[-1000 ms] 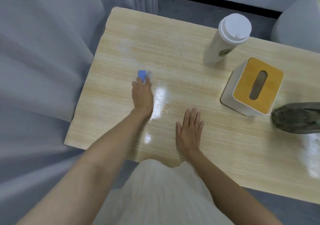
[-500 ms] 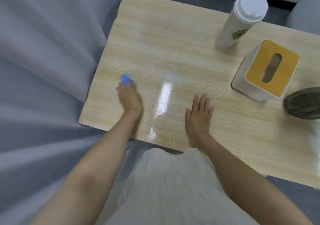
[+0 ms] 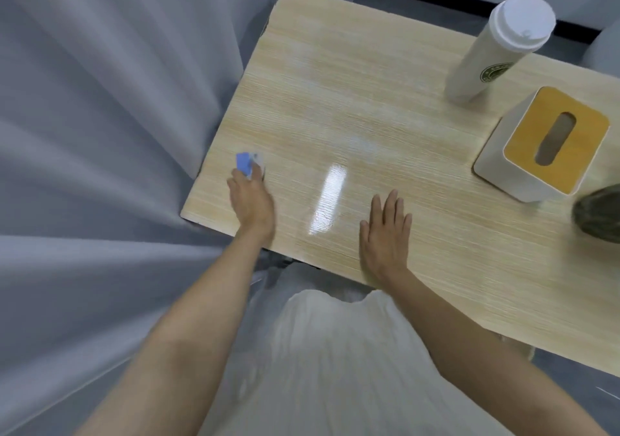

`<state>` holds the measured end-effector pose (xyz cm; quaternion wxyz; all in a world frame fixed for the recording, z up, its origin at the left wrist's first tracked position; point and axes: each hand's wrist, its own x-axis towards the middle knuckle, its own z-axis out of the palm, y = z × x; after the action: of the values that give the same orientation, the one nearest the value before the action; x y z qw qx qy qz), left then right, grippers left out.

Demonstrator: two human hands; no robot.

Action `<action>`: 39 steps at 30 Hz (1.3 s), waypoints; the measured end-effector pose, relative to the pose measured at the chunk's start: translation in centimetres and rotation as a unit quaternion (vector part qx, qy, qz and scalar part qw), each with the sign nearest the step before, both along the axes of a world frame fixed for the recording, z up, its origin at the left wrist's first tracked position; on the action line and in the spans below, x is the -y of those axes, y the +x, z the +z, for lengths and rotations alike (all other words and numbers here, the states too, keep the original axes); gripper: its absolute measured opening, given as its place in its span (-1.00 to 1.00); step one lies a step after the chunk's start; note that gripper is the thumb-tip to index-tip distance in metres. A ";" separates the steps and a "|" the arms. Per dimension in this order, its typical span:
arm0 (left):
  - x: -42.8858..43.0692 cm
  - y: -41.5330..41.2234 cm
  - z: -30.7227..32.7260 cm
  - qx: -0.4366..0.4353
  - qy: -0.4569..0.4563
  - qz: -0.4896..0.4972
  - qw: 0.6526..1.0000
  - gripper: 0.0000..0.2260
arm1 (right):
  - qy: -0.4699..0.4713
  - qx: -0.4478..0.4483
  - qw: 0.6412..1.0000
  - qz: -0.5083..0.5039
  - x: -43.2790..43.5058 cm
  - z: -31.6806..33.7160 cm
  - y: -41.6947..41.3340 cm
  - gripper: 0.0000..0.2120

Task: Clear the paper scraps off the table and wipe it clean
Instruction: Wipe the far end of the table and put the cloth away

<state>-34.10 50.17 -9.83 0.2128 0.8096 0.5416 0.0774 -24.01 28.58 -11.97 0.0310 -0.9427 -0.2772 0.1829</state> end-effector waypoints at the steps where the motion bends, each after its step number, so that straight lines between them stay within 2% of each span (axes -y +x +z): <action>1: 2.5 0.4 0.2 0.021 0.006 -0.099 0.995 -0.70 | -0.004 0.003 1.000 0.014 -0.3 0.0 -0.2 -0.47; 2: 4.5 0.5 0.1 0.019 0.009 -0.231 0.973 -0.60 | -0.007 0.003 1.000 0.029 -0.6 0.0 -0.4 -0.47; 3: 5.8 -0.3 -0.2 0.019 0.019 -0.360 0.933 -0.49 | -0.008 0.003 0.999 0.041 -0.9 0.0 -0.5 -0.47; 4: 5.8 -1.2 -0.7 0.005 0.035 -0.452 0.891 -0.43 | -0.008 0.003 0.999 0.049 -1.2 0.0 -0.5 -0.47; 5: 4.5 -2.5 -0.9 -0.010 0.044 -0.490 0.871 -0.43 | -0.009 0.001 0.999 0.051 -1.3 0.1 -0.5 -0.47; 6: 2.7 -4.0 -1.4 -0.018 0.042 -0.470 0.881 -0.49 | -0.011 -0.001 0.999 0.047 -1.4 0.2 -0.5 -0.47; 7: 0.9 -5.4 -1.1 -0.019 0.031 -0.406 0.913 -0.60 | -0.013 -0.001 0.999 0.042 -1.3 0.2 -0.5 -0.47; 8: -1.4 -7.1 -1.1 -0.029 0.027 -0.290 0.956 -0.67 | -0.015 0.000 0.999 0.036 -1.3 0.2 -0.6 -0.47; 9: -3.7 -8.7 -1.1 -0.041 0.020 -0.170 0.984 -0.68 | -0.017 0.001 0.999 0.032 -1.1 0.2 -0.6 -0.47; 11: -6.4 -10.4 -1.6 -0.019 0.025 0.017 0.999 -0.61 | -0.024 0.001 0.999 0.026 -0.8 0.2 -0.8 -0.47; 12: -6.4 -9.9 -1.5 -0.010 0.018 0.076 0.997 -0.63 | -0.028 0.000 0.999 0.024 -0.6 0.1 -0.9 -0.46; 13: -5.2 -8.9 -1.0 -0.007 -0.004 0.091 0.996 -0.66 | -0.030 -0.003 0.999 0.021 -0.5 0.1 -1.2 -0.46; 14: -3.2 -7.8 -0.8 0.004 -0.018 0.056 0.998 -0.63 | -0.031 -0.007 0.999 0.017 -0.4 0.1 -1.5 -0.46; 16: 1.8 -5.9 -0.9 -0.007 -0.003 -0.122 0.993 -0.44 | -0.028 -0.010 0.999 0.015 -0.3 0.1 -1.9 -0.45; 18: 4.7 -6.0 -1.1 -0.005 0.031 -0.318 0.948 -0.34 | -0.024 -0.011 1.000 0.016 -0.3 0.1 -2.3 -0.45; 19: 4.3 -6.6 -1.4 -0.010 0.040 -0.377 0.925 -0.38 | -0.023 -0.012 1.000 0.017 -0.2 0.1 -2.5 -0.45; 20: 3.3 -7.2 -1.2 -0.024 0.029 -0.389 0.920 -0.52 | -0.022 -0.011 1.000 0.017 -0.1 0.1 -2.6 -0.45; 21: 1.8 -8.2 -0.8 -0.025 -0.021 -0.348 0.937 -0.63 | -0.021 -0.007 1.000 0.017 0.2 0.1 -2.7 -0.45; 23: -1.6 -9.7 -0.6 -0.047 -0.010 -0.203 0.978 -0.67 | -0.021 0.001 1.000 0.021 0.9 0.0 -3.0 -0.46; 24: -2.7 -10.4 -1.0 -0.060 -0.008 -0.096 0.994 -0.72 | -0.022 0.004 0.999 0.024 1.4 -0.1 -3.1 -0.46; 26: -2.5 -9.9 -1.4 -0.053 0.052 0.025 0.997 -0.62 | -0.028 0.003 0.999 0.020 2.3 -0.1 -3.3 -0.46; 27: -0.5 -8.7 -0.8 -0.062 0.054 0.021 0.996 -0.65 | -0.029 0.002 0.999 0.014 2.6 -0.1 -3.4 -0.46; 29: 5.5 -5.9 0.4 0.009 -0.031 -0.035 0.999 -0.86 | -0.027 0.004 1.000 0.004 3.3 0.0 -3.4 -0.46; 30: 8.3 -4.9 0.8 0.047 -0.044 -0.093 0.994 -0.84 | -0.026 0.004 1.000 -0.001 3.6 0.1 -3.3 -0.46; 31: 10.6 -4.2 0.7 0.061 -0.038 -0.201 0.977 -0.84 | -0.024 0.004 1.000 -0.009 4.0 0.2 -3.2 -0.46; 33: 13.1 -3.9 -0.2 -0.003 0.025 -0.454 0.891 -0.57 | -0.016 0.004 1.000 -0.026 4.7 0.5 -2.6 -0.47; 35: 10.4 -4.3 -2.1 -0.007 0.105 -0.523 0.846 -0.43 | -0.009 0.002 0.999 -0.043 5.5 0.8 -1.8 -0.47; 36: 8.1 -4.6 -2.3 -0.009 0.106 -0.511 0.853 -0.40 | -0.007 0.000 0.999 -0.053 5.8 1.0 -1.5 -0.47; 37: 5.6 -5.0 -2.0 -0.020 0.111 -0.464 0.878 -0.39 | -0.005 -0.002 0.998 -0.063 6.1 1.0 -1.2 -0.48; 39: 1.2 -6.0 -1.8 -0.037 0.089 -0.307 0.947 -0.40 | 0.000 -0.010 0.997 -0.079 6.8 0.8 -1.1 -0.47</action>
<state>-40.06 49.02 -11.59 0.1329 0.9547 0.2648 0.0259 -25.11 21.74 -11.18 0.0476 -0.9599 -0.2014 0.1891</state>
